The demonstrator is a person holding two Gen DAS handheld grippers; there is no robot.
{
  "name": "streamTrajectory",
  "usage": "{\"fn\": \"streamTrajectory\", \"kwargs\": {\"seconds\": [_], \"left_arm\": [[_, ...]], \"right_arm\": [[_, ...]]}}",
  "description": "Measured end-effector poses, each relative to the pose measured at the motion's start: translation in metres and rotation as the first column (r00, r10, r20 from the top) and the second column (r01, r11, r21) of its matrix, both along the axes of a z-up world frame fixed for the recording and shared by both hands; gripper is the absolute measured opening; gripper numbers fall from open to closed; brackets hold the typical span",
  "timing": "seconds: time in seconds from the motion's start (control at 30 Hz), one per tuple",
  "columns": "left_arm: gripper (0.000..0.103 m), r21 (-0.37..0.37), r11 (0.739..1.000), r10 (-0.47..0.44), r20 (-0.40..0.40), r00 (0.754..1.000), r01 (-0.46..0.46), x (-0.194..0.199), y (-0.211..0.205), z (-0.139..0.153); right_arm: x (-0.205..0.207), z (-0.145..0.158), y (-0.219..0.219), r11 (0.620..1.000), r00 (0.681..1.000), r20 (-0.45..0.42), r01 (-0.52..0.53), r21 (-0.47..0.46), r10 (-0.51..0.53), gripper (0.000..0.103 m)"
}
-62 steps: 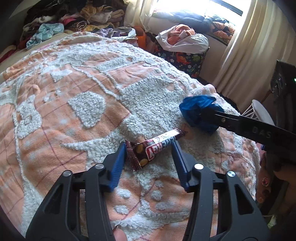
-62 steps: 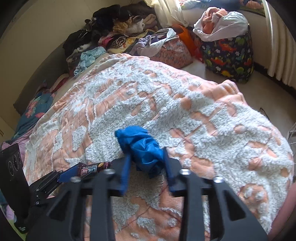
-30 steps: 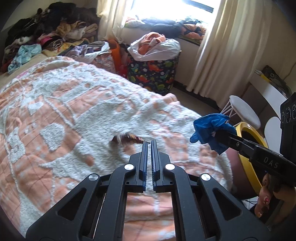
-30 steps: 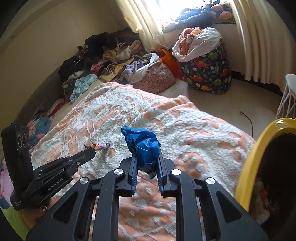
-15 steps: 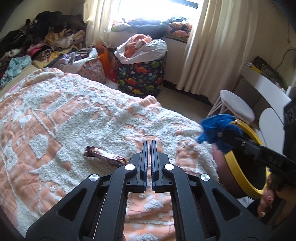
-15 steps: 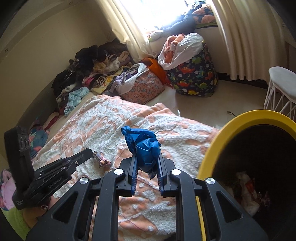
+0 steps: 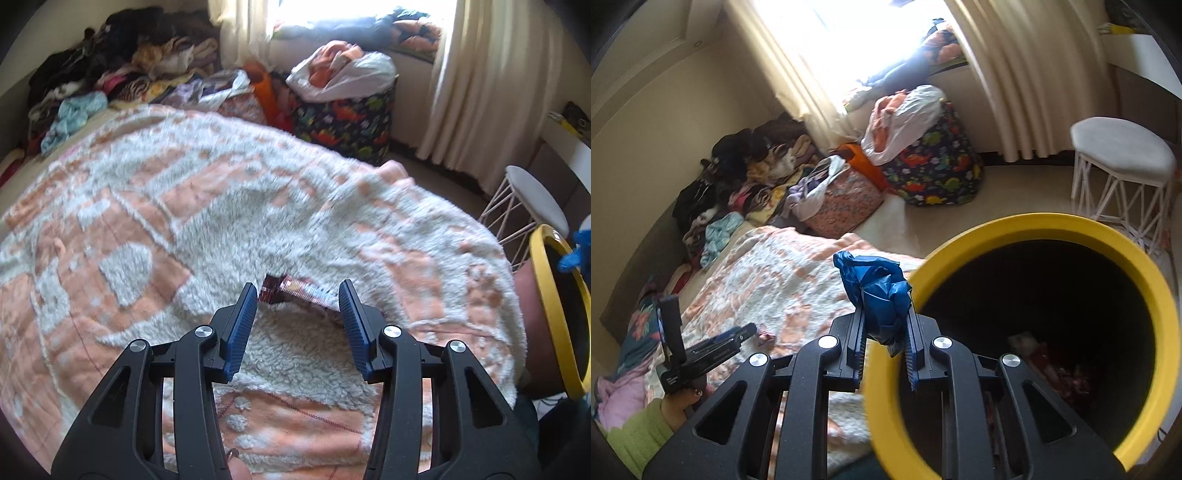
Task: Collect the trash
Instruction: 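Carry the chocolate bar and blue cloth in both tools over the yellow bin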
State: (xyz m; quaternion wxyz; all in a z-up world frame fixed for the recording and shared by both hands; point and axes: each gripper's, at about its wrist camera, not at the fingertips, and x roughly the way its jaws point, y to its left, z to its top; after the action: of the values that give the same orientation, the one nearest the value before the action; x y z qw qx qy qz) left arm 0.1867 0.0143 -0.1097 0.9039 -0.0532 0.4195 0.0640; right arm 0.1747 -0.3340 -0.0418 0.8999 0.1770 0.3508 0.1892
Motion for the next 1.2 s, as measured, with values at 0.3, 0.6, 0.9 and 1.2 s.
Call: {"fn": "streamTrajectory", "kwargs": {"seconds": [0.3,0.6,0.9,1.2], "left_arm": [[0.022,-0.09,0.995,0.036,-0.044,0.998,-0.04,0.016,-0.012,-0.016],[0.008,-0.084,0.994,-0.071,-0.006,0.997,0.071,0.019,-0.058,0.002],[0.008,-0.126,0.968,-0.209,0.073,0.975,0.217,0.023,-0.119,0.038],[0.008,-0.125,0.926,-0.34,0.128,0.932,0.356,0.028,-0.184,0.061]], "right_arm": [[-0.012,-0.008,-0.041,0.997,0.997,-0.012,0.082,0.005,-0.082,0.017],[-0.018,-0.009,-0.059,0.994,0.994,-0.01,0.112,0.022,-0.111,0.017],[-0.022,-0.01,-0.068,0.991,0.991,-0.012,0.13,0.027,-0.13,0.017],[-0.026,-0.018,-0.083,0.987,0.985,-0.058,0.163,0.005,-0.162,0.017]]}}
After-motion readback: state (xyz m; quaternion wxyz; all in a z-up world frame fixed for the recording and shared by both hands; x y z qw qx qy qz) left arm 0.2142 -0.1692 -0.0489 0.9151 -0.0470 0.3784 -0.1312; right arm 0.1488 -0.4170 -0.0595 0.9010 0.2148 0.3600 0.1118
